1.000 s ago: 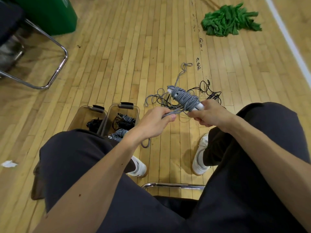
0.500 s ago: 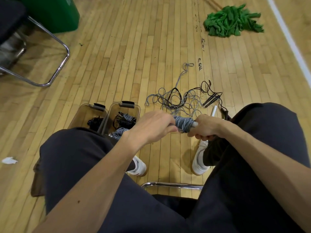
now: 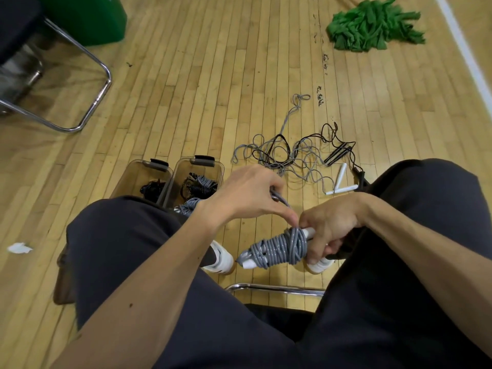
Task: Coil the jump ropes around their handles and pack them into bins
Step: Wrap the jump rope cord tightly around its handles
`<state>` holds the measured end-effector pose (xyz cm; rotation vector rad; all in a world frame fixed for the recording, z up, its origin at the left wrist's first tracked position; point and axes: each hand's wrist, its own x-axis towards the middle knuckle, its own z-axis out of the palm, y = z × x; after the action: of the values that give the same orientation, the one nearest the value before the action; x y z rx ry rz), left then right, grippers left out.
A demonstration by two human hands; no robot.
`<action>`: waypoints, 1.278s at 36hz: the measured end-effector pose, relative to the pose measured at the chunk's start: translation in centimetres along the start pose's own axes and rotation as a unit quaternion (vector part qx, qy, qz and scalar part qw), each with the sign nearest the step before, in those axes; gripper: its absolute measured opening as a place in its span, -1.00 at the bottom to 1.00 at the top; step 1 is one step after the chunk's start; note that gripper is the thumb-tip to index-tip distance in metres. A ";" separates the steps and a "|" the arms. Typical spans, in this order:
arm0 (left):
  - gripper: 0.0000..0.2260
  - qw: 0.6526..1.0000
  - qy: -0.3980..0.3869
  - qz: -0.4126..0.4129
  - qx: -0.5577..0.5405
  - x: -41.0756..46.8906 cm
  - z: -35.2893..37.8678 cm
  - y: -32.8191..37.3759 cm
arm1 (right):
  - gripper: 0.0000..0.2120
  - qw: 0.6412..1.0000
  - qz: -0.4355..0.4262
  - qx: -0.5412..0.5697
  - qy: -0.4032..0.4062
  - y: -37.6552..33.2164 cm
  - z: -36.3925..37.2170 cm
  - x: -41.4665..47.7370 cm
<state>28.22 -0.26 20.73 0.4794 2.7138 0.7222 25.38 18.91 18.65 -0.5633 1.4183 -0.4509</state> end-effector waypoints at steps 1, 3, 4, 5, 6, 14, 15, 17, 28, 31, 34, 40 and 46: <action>-0.50 0.999 -0.008 -0.015 -0.042 0.0 -0.1 0.1 | -0.80 1.000 -0.019 0.006 -0.006 0.0 0.0 -0.3; -0.57 0.990 -0.017 -0.040 -0.137 0.0 -0.1 0.3 | -0.84 0.997 -0.070 0.031 -0.020 -0.1 0.1 -0.8; -0.59 0.982 -0.019 -0.047 -0.184 0.0 0.0 0.3 | -0.83 0.993 -0.100 0.053 -0.025 -0.2 0.2 -1.1; -0.60 0.972 -0.019 -0.049 -0.227 0.1 0.1 0.3 | -0.79 0.988 -0.132 0.079 -0.027 -0.2 0.2 -1.3; -0.61 0.964 -0.014 -0.048 -0.261 0.2 0.2 0.4 | -0.75 0.980 -0.164 0.109 -0.028 -0.2 0.3 -1.5; -0.87 0.936 0.016 -0.020 -0.351 0.3 0.3 0.7 | -0.92 0.910 -0.329 0.246 0.056 -0.2 -0.3 -1.9; -0.88 0.929 0.024 -0.017 -0.369 0.2 0.4 0.8 | -0.94 0.904 -0.339 0.249 0.075 -0.2 -0.3 -2.0; -0.82 0.921 0.032 -0.047 -0.387 0.5 0.3 0.8 | -0.95 0.894 -0.345 0.262 0.114 -0.3 -0.5 -1.9; -0.80 0.899 0.072 -0.126 -0.413 1.2 0.0 -0.1 | -0.88 0.860 -0.268 0.324 0.287 0.2 -1.4 -1.7; -0.80 0.896 0.067 -0.138 -0.417 1.1 0.2 -0.1 | -0.90 0.856 -0.239 0.327 0.322 -0.1 -1.3 -1.4; -0.80 0.887 0.056 -0.156 -0.431 1.2 0.4 0.0 | -0.78 0.844 -0.216 0.320 0.372 -0.4 -1.3 -1.0; -0.79 0.820 0.025 -0.191 -0.539 1.0 0.2 0.3 | -0.91 0.844 -0.156 0.238 0.455 -0.9 -1.0 0.5; -0.88 0.767 0.063 -0.243 -0.591 0.5 -0.6 -0.8 | -0.90 0.819 -0.095 0.102 0.556 -2.7 -1.2 3.3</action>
<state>27.36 -0.93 20.69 -0.5661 1.7346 2.0113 24.66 14.61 17.63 -0.2314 2.3891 -1.2070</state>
